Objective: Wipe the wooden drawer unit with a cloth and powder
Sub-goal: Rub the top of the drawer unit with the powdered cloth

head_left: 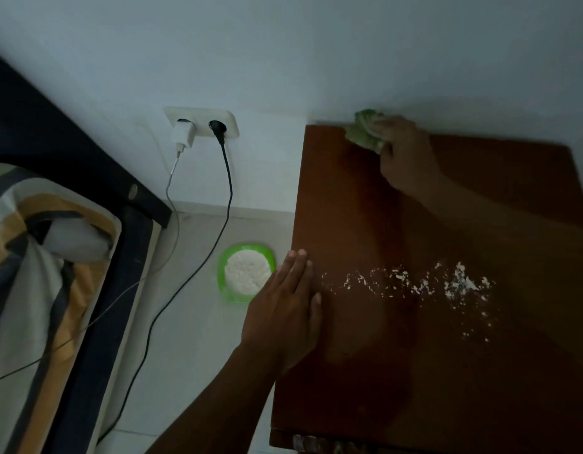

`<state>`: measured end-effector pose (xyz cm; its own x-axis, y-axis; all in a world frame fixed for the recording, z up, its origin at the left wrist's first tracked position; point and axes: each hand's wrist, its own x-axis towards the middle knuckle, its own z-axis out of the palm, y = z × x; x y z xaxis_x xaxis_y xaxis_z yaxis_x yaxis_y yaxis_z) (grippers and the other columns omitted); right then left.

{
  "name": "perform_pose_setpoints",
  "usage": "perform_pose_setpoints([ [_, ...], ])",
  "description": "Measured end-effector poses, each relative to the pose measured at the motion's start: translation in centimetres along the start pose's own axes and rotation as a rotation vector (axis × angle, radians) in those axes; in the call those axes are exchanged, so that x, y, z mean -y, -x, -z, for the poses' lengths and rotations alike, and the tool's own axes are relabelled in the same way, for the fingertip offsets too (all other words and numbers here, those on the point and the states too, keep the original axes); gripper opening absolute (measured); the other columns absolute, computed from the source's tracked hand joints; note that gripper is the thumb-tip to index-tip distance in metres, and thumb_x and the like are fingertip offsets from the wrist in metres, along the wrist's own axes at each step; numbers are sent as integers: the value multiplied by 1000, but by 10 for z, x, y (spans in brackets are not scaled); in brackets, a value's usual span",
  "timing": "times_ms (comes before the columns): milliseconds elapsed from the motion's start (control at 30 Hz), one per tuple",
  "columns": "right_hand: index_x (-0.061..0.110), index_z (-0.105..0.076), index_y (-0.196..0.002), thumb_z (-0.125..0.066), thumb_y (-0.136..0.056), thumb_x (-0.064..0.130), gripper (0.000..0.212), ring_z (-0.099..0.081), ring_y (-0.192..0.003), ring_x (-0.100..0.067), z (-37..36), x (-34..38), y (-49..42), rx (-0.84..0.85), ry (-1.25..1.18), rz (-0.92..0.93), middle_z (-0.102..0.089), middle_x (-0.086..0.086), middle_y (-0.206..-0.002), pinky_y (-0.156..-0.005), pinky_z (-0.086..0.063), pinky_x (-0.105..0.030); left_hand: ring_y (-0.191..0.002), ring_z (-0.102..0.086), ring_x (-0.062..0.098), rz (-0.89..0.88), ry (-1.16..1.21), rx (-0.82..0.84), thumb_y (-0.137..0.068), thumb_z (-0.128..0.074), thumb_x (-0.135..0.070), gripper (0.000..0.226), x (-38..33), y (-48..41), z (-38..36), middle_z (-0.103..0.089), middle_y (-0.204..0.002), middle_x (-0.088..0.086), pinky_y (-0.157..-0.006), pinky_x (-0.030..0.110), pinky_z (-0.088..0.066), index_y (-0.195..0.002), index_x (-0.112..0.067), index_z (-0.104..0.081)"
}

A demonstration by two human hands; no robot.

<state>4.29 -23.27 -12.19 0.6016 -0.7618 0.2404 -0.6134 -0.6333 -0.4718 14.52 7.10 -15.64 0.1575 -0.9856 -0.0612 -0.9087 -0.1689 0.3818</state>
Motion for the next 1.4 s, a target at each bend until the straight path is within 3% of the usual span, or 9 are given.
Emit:
perform_pose_setpoints([
  [100, -4, -58, -129, -47, -88, -9, 43, -45, -130, -42, -29, -5, -6, 86, 63, -105, -53, -22, -138, -110, -28, -25, -150, -20, 24, 0, 4, 14, -101, -26, -40, 62, 0, -4, -2, -29, -159, 14, -121, 39, -24, -148, -2, -38],
  [300, 5, -67, -121, -42, -88, 5, 41, -54, -116, -27, -24, 36, 115, 197, -83, 130, -63, -11, -130, -100, -46, -40, -152, -14, 21, 17, 22, 64, -93, -20, -39, 68, -1, -5, 5, -23, -162, 11, -121, 30, -11, -151, -5, -33],
  [433, 11, -67, -119, -57, -74, -17, 54, -59, -111, -29, -1, 38, 176, 318, -76, 253, -66, -8, -127, -89, -54, -48, -152, -1, 16, 45, 71, 112, -86, -13, -43, 78, -6, -4, 11, -10, -165, 6, -123, 32, -13, -155, -9, -23],
  [567, 12, -60, -123, -47, -85, -10, 46, -56, -109, -21, 19, 39, 137, 177, -92, 261, -65, -13, -124, -97, -48, -36, -152, 5, 17, 51, 84, 137, -83, -9, -44, 82, -9, 1, 12, -1, -166, 7, -123, 30, -4, -156, -7, -14],
  [700, 7, -61, -129, -54, -81, -17, 54, -49, -126, -29, -13, 39, 110, 233, 23, 15, -58, -11, -136, -109, -41, -50, -151, 14, 14, 84, 50, 154, -84, -5, -45, 81, -19, 21, 5, 9, -165, 4, -123, 29, 2, -157, -9, -4],
  [833, 4, -68, -119, -59, -76, -16, 48, -55, -116, -29, -11, 52, 188, 297, -20, 221, -66, -9, -125, -102, -45, -39, -150, 14, 15, 93, 46, 148, -87, -8, -45, 79, -29, 44, -7, 10, -164, 5, -124, 34, -4, -157, -9, -5],
  [1033, 6, -61, -129, -57, -85, -7, 45, -56, -121, -32, 81, -44, 193, -188, 24, -362, -59, -18, -132, -105, -46, -40, -148, 17, 15, 138, 72, 107, -88, -8, -44, 77, -53, 57, -22, 13, -162, 4, -124, 36, -3, -156, -9, -2],
  [1167, 2, -57, -133, -53, -84, 0, 49, -50, -127, -38, 99, -104, 225, -191, 10, -681, -56, -19, -137, -110, -41, -49, -149, 15, 17, 190, 61, 76, -89, -12, -46, 79, -64, 58, -28, 9, -163, 7, -121, 34, 3, -156, -8, -4],
  [1400, 13, -65, -126, -49, -80, 3, 50, -53, -114, -31, 19, -12, 248, -147, 17, -477, -64, -3, -130, -100, -39, -28, -149, 15, 15, 219, 34, 99, -85, -10, -50, 83, -68, 55, -26, 6, -165, 8, -122, 34, 3, -157, -8, -5],
])
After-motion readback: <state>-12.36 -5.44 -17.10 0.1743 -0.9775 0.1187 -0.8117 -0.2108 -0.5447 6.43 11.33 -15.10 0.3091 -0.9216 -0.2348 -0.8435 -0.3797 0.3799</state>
